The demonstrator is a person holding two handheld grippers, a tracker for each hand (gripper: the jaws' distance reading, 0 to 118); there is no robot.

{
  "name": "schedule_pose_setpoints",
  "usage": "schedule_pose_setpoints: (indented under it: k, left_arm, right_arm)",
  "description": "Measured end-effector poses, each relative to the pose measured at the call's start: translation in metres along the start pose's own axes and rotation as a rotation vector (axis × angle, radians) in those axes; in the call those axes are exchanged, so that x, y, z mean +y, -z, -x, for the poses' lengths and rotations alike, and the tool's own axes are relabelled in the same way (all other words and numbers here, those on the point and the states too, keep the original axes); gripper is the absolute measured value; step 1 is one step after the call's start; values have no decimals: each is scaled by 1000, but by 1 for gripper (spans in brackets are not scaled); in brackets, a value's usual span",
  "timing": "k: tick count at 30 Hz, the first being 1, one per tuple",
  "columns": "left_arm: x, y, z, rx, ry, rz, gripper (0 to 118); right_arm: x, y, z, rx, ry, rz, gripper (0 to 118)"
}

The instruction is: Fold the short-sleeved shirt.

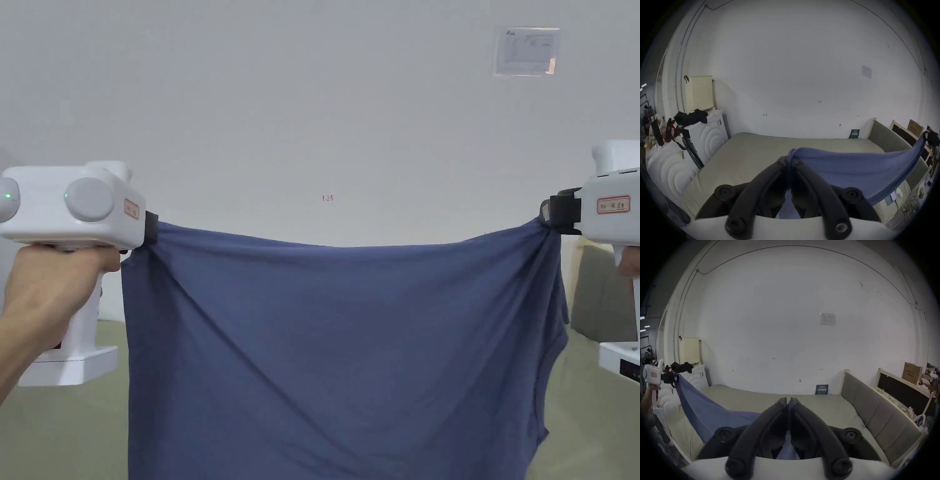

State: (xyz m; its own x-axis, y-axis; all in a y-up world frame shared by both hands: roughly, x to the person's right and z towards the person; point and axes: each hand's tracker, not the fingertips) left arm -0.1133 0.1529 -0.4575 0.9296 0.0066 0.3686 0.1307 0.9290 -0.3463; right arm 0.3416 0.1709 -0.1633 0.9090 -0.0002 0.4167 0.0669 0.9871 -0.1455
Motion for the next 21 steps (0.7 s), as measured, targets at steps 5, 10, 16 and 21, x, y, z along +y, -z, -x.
schedule_pose_setpoints:
  k: [5,10,16,21]
  left_arm:
    - [19,16,0,-12,-32,-3,4]
    - [39,46,-11,28,-4,-5,4]
    - [75,92,-22,59,-5,-36,4]
    - [96,136,-27,49,-18,-60,4]
  right_arm:
    - [15,38,0,-17,-7,1,6]
    - [38,81,-1,-25,-2,8,6]
    - [62,142,-6,-56,-12,0,6]
    - [73,199,-5,-82,-28,19,6]
